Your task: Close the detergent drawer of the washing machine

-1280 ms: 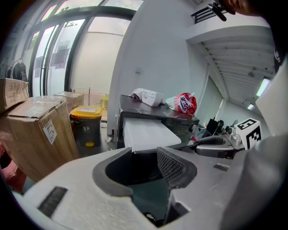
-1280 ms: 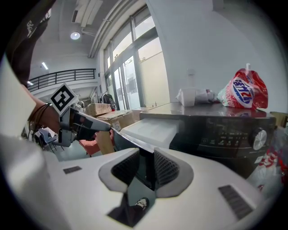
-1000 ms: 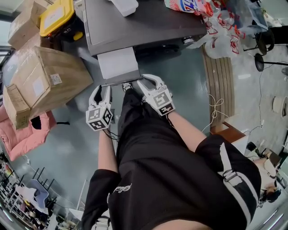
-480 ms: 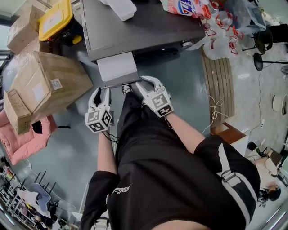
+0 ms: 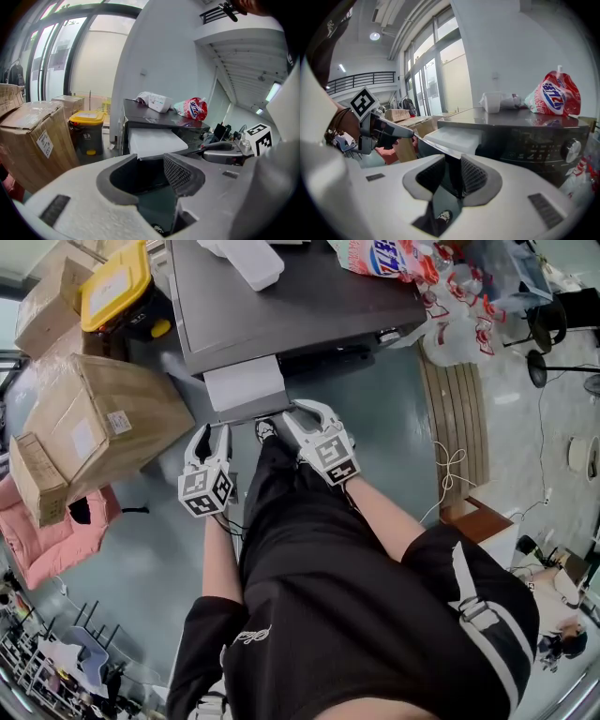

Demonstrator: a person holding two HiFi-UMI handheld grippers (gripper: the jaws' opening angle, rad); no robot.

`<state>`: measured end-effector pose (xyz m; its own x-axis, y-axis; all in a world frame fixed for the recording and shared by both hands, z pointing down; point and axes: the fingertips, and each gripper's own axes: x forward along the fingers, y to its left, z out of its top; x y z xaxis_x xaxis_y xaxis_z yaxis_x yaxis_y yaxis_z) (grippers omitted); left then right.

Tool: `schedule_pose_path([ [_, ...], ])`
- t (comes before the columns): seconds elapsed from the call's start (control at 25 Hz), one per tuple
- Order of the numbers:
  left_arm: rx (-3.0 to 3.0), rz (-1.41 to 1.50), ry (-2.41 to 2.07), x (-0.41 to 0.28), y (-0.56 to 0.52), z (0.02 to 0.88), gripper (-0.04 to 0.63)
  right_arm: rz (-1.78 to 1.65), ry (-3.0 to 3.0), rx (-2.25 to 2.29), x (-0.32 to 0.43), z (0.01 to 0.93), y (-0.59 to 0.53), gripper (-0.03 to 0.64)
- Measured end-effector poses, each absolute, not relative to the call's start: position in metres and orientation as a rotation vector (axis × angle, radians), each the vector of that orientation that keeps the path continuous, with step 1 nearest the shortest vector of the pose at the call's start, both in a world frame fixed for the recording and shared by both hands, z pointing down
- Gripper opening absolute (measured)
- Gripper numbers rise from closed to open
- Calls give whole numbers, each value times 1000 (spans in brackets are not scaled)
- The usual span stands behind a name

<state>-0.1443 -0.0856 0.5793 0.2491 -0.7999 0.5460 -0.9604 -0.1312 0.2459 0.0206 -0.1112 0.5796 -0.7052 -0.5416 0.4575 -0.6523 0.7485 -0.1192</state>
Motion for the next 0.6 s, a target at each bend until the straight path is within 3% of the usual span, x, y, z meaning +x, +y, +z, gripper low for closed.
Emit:
schedule_pose_path([
  [0.6, 1986, 385, -1595, -149, -102, 579, 181, 390, -2547, 949, 17, 579, -127, 112],
])
